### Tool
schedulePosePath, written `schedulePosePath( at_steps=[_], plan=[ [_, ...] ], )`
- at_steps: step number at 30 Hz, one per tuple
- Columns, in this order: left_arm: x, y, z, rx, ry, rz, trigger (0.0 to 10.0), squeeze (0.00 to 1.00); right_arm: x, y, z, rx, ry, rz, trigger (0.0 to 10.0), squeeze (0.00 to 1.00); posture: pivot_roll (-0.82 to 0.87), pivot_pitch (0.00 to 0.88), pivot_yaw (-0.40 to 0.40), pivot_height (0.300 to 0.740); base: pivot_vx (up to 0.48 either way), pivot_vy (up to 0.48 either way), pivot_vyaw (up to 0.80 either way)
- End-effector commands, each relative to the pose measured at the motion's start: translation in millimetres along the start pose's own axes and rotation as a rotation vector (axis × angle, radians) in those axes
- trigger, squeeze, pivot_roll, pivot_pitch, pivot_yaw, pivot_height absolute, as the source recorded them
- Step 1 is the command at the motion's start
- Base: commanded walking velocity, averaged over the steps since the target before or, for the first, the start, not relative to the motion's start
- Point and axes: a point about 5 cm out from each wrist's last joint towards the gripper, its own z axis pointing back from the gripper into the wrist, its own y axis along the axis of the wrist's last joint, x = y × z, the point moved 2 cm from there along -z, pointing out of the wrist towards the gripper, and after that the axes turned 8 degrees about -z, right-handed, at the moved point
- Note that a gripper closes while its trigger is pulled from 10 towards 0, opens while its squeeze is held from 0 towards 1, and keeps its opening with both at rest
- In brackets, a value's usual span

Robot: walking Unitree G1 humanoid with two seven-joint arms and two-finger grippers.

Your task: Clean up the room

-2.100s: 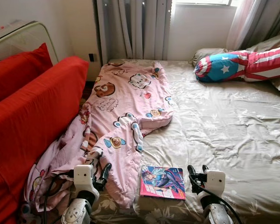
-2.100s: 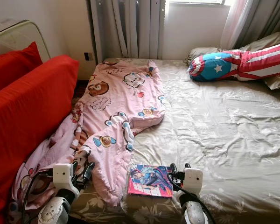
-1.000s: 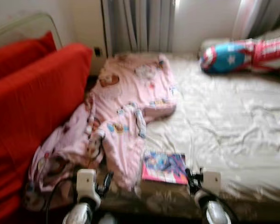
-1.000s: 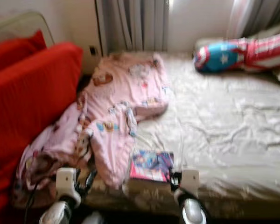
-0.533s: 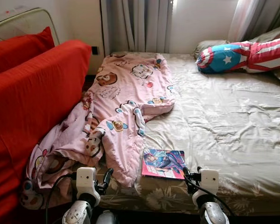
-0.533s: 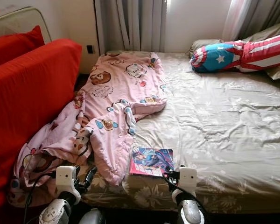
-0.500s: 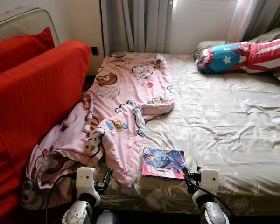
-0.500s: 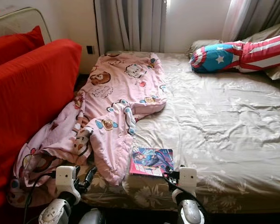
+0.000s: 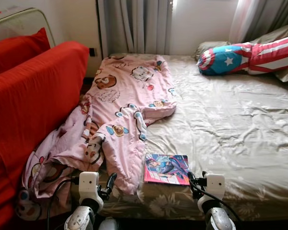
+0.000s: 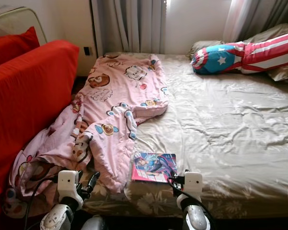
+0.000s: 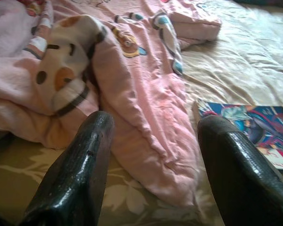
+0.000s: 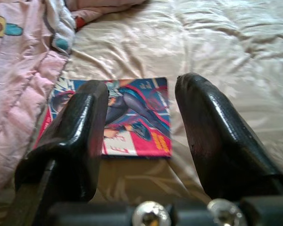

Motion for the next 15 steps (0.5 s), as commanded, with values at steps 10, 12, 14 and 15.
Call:
schedulePosePath(
  at_steps=[10,12,14,15],
  plan=[
    [-1.3,7.4,-4.6,0.009,0.002,-0.010,10.0,0.00,-10.1,-7.0,-0.7,-0.047,0.065,0.020,10.0,0.00,-0.03,0.038,-0.020,0.647,0.189,0.000,0.05],
    [-1.7,7.9,-4.9,0.009,0.004,-0.012,10.0,0.00,-9.5,-7.5,-0.5,-0.050,0.065,0.018,10.0,0.00,-0.03,0.038,-0.020,0.647,0.322,0.000,0.58],
    [-1.8,8.3,-5.1,0.010,0.004,-0.012,10.0,0.00,-9.0,-8.1,-0.5,-0.054,0.058,0.007,10.0,0.00,-0.03,0.040,-0.019,0.647,0.324,0.000,0.28],
    [-1.8,8.4,-5.2,0.010,0.004,-0.011,10.0,0.00,-8.6,-8.2,-0.5,-0.054,0.055,0.006,10.0,0.00,-0.03,0.040,-0.019,0.647,0.000,0.000,0.00]
  ],
)
